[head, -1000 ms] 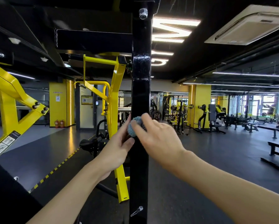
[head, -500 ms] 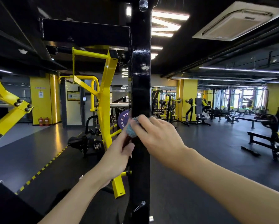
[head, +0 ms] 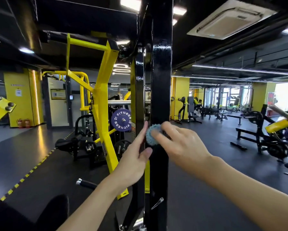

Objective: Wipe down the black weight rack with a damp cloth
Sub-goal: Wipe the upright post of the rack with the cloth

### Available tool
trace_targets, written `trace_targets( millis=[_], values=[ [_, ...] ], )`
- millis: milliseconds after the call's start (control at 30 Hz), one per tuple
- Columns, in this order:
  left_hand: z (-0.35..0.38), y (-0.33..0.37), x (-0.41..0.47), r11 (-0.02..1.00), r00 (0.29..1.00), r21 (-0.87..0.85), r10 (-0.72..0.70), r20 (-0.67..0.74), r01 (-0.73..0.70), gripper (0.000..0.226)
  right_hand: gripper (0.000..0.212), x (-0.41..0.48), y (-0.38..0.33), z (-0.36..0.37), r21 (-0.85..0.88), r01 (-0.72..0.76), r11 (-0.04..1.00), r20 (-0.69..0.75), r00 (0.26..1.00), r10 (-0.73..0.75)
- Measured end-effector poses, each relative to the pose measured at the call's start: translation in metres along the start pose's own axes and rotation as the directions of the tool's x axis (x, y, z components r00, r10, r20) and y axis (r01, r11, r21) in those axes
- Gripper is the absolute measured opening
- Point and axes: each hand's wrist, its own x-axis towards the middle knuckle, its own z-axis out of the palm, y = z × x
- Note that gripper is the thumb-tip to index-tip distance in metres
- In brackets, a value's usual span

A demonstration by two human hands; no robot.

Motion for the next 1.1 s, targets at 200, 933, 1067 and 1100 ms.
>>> trace_targets(
  millis=[200, 933, 1067, 1100],
  values=[
    [0.002, -0.003, -0.003, 0.999, 1.000, 0.033, 0.003, -0.001, -0.003, 0.075, 0.032, -0.014, -0.013, 0.009, 0.018, 0.011, 1.000, -0.013, 1.000, -0.011],
    [0.009, -0.019, -0.012, 0.999, 1.000, -0.029, -0.028, -0.006, 0.028, 0.077, 0.026, -0.039, -0.019, 0.015, 0.107, -0.106, 0.989, -0.010, 0.994, 0.108],
    [0.009, -0.024, -0.017, 0.998, 0.998, -0.009, -0.067, -0.005, 0.067, 0.079, 0.031, -0.027, -0.011, 0.011, 0.091, -0.076, 0.993, -0.041, 0.996, 0.080],
    [0.010, -0.024, -0.018, 0.997, 0.997, -0.005, -0.079, -0.004, 0.079, 0.080, 0.032, -0.024, -0.011, 0.011, 0.114, -0.165, 0.980, -0.045, 0.984, 0.171]
  ],
)
